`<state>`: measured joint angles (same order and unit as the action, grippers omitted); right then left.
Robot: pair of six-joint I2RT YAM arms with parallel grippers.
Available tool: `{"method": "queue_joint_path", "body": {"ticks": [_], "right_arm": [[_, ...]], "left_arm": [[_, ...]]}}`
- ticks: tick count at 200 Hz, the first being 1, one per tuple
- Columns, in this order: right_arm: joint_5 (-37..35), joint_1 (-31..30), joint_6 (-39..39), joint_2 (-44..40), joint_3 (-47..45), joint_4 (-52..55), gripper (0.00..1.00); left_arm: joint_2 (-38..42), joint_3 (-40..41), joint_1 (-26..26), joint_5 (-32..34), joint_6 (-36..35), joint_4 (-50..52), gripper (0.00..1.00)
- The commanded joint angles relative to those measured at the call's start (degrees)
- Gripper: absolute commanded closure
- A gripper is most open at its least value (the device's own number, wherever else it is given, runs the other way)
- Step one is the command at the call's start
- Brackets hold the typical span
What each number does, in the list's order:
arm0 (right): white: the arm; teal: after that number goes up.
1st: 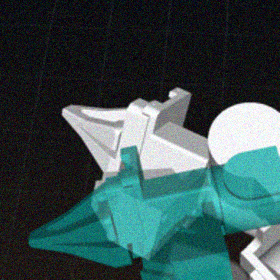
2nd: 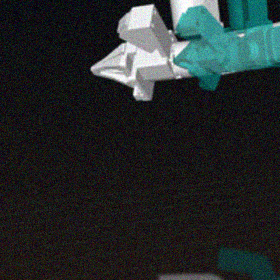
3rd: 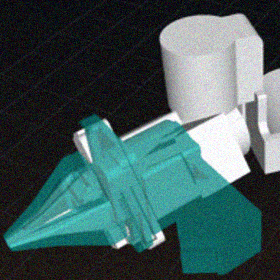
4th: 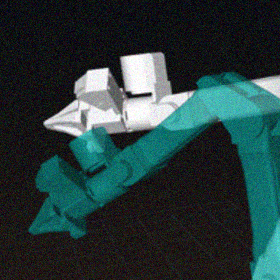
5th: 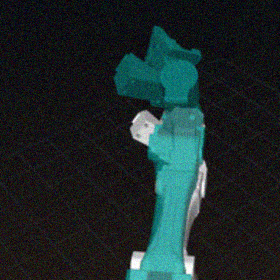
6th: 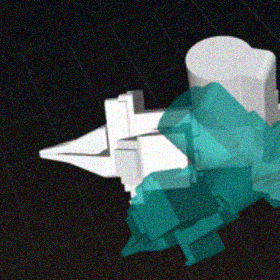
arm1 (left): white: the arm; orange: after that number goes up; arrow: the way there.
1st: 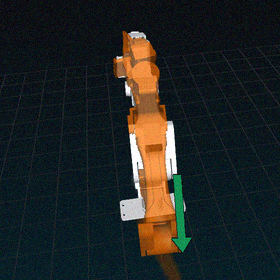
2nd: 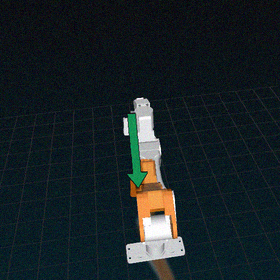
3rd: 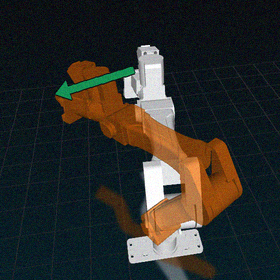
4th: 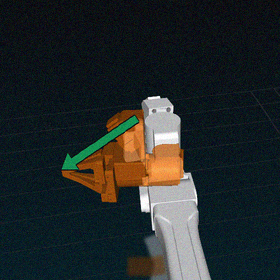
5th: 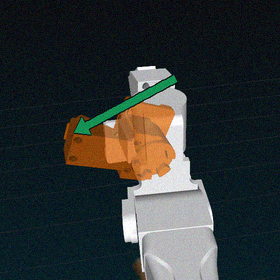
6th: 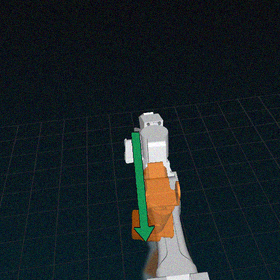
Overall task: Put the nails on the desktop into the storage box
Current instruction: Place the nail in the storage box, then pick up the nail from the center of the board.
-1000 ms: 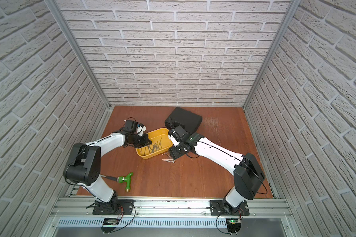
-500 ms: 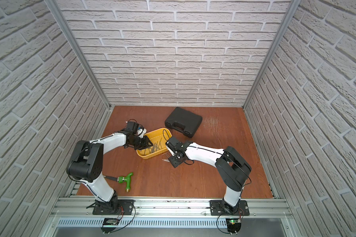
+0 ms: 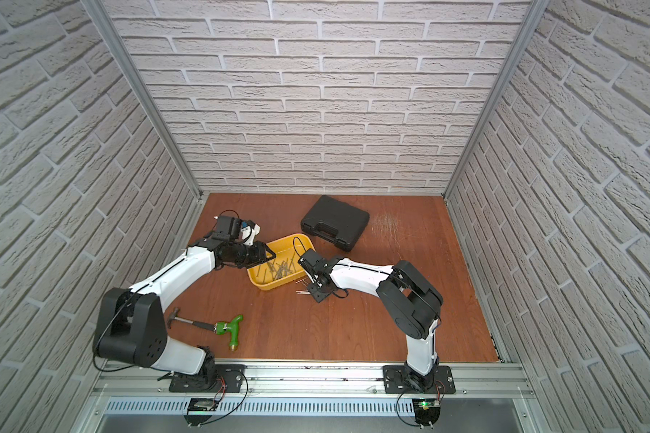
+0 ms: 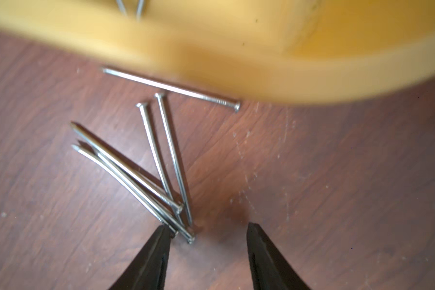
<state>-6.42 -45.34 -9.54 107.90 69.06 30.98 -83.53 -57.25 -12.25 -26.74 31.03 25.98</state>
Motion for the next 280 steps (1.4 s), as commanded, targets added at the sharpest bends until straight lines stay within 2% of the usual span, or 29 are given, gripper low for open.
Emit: {"method": "queue_joint_path", "body": {"ticks": [1, 32, 54, 109, 199, 231, 280], "right_arm": [[-0.7, -0.2, 0.5, 1.4, 1.7, -0.8, 0.47], [2.4, -0.1, -0.3, 3.0, 2.7, -1.4, 0.56], [5.3, -0.2, -1.3, 2.6, 2.2, -2.3, 0.71], [5.9, -0.2, -3.3, -0.9, -2.5, -2.5, 0.88], [4.7, 0.1, -3.7, -9.3, -7.0, 0.2, 0.91], [8.1, 2.7, -5.1, -14.0, -9.3, -0.7, 0.91], [16.6, 8.3, -8.4, -18.7, -11.3, -4.1, 0.93]], "left_arm": [[2.9, 0.6, 0.8, 0.7, -0.8, 2.2, 0.53], [5.1, 1.7, 1.4, 0.5, -0.8, 3.0, 0.53], [6.2, 2.2, 1.7, 0.3, -0.8, 3.2, 0.52], [7.1, 3.1, 1.9, -0.2, -0.5, 2.8, 0.52], [8.7, 4.2, 1.9, -1.2, 0.8, 1.6, 0.51], [9.4, 4.5, 1.8, -2.9, 2.0, -0.4, 0.50], [10.8, 6.4, 1.7, -8.7, 6.1, -8.7, 0.47]]}}
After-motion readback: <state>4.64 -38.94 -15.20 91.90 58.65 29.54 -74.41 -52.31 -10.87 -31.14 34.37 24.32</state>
